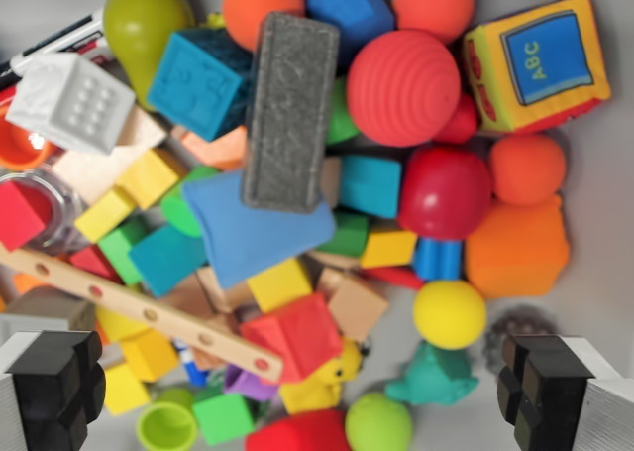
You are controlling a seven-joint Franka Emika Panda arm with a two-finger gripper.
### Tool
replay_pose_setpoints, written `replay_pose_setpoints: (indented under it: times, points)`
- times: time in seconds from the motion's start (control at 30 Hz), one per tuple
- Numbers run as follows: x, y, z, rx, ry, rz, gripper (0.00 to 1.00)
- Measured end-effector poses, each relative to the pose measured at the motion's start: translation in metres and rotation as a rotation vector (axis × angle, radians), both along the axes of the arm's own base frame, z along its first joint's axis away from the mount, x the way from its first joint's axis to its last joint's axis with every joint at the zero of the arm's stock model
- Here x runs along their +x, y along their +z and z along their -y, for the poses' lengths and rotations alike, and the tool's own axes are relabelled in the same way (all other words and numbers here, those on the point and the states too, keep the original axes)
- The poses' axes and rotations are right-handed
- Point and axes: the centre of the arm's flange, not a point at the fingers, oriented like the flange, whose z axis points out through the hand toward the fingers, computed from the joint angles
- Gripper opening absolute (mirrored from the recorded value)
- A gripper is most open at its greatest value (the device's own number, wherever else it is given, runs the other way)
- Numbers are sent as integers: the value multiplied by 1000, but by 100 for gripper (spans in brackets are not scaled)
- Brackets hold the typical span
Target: Pick an object from the bin
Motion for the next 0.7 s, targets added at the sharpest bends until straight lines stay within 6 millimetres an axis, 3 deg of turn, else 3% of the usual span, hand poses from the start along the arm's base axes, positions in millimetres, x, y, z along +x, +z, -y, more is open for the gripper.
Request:
replay_pose_setpoints:
  times: [0.7]
  points:
    - [21,-54,-5,7,18,-20,100]
